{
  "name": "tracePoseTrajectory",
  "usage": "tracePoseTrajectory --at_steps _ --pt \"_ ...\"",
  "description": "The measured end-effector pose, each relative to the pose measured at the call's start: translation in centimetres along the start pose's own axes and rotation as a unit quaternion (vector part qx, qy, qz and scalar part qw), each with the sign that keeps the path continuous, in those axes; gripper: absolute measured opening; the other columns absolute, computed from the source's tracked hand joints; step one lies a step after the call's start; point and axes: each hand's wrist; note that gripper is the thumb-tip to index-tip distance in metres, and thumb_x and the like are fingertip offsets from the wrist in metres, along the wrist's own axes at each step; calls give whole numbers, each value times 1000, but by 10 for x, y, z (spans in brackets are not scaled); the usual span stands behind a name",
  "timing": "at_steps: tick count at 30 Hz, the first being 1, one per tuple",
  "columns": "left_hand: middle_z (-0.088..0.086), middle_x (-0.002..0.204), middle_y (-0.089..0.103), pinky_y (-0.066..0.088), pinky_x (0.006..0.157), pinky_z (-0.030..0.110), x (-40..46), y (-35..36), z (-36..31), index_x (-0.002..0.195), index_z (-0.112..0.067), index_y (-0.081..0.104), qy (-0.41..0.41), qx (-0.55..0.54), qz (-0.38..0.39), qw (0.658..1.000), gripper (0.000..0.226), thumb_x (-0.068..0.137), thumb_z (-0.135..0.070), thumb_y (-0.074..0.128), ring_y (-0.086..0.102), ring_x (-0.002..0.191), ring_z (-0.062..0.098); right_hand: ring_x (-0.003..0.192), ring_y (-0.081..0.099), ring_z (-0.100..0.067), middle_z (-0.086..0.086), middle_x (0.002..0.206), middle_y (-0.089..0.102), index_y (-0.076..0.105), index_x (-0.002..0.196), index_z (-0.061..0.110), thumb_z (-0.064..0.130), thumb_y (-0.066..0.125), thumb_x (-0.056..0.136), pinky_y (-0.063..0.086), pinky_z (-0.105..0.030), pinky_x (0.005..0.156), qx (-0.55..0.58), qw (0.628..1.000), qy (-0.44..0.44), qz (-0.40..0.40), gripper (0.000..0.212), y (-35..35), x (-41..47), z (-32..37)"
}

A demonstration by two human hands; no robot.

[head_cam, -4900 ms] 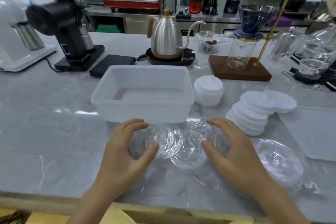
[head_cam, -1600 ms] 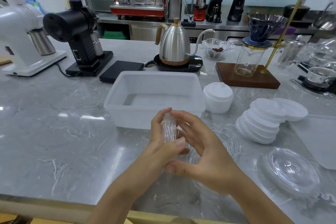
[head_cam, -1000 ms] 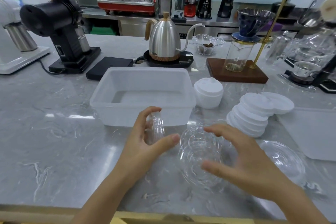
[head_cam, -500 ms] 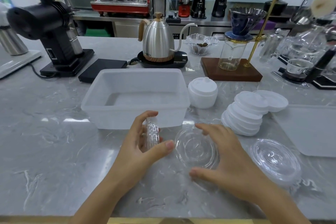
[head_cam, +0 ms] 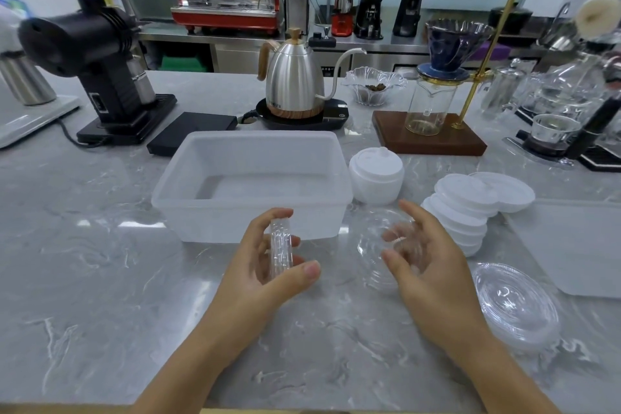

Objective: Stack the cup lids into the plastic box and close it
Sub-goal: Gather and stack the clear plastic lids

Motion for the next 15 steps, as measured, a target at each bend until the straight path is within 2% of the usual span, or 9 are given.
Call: tracePoseTrajectory --at_steps 3,6,11,13,15 --pt "4 119 66 59 83 21 1 -1 3 133 -48 55 4 4 -2 1000 80 58 -48 83 74 102 19 89 70 -8 7 100 72 56 131 26 -7 63 91 53 -13 80 90 996 19 -19 52 0 0 3" --pt "4 119 66 62 93 37 2 -2 6 134 -46 54 6 7 -2 1000 80 60 -48 83 73 105 21 77 70 -11 3 100 75 58 126 21 -4 59 94 56 -18 74 149 989 10 -21 41 4 -2 12" --pt "10 122 64 63 89 46 2 -2 11 131 -44 57 4 -16 -7 1000 75 61 -41 85 73 106 25 77 74 -22 -8 102 75 57 121 12 11 56 90 59 -25 74 204 979 -2 -7 30 17 -12 28" --pt "14 122 63 63 88 53 3 -3 13 132 -41 57 -2 -40 -3 999 75 63 -36 86 73 104 34 80 75 -23 -9 101 76 59 114 10 12 60 87 58 -24 75 218 976 -3 -3 26 22 -15 32" --pt "11 118 68 63 85 53 3 -3 14 133 -39 56 -2 -60 16 998 73 67 -31 87 73 100 45 83 74 -23 -9 98 76 60 103 11 17 67 80 57 -23 77 229 973 -5 -5 25 29 -17 35"
Point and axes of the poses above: each hand's wrist, its own x-axis towards the middle knuckle, its own y-axis out of the palm, z = x × y
